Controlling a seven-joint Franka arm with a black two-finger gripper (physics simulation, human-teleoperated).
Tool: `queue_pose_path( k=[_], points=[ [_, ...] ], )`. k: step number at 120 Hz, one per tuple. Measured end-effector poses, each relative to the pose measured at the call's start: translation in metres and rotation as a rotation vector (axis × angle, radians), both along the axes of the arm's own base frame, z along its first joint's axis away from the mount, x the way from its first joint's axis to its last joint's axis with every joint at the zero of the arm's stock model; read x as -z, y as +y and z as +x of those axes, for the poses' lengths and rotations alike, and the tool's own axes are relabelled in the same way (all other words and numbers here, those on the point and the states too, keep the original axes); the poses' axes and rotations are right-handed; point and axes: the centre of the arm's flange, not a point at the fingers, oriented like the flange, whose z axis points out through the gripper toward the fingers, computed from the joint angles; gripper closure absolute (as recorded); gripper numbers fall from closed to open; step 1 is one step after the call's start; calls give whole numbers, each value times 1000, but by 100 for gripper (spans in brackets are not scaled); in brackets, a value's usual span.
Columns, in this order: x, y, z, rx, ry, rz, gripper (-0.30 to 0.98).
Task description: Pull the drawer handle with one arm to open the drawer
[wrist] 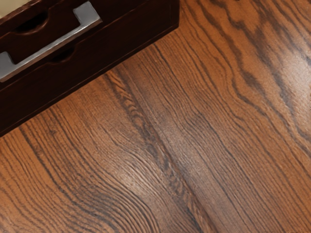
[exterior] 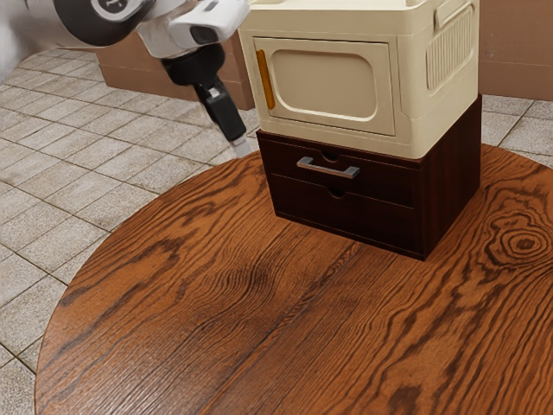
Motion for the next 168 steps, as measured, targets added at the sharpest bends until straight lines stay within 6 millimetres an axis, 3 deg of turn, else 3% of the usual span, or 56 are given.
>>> queue_pose_path(
  k=[29, 51, 63, 78, 137, 168],
  points=[
    [36, 2, 39, 383, -49, 112, 0],
    [55, -4, 54, 600, -70, 134, 0],
    [85, -17, 68, 711, -42, 140, 0],
    [112, -11, 81, 791, -45, 160, 0],
    [154, -6, 116, 999, -153, 272, 0],
    [158, 1, 123, 1062, -184, 322, 0]
  ],
)
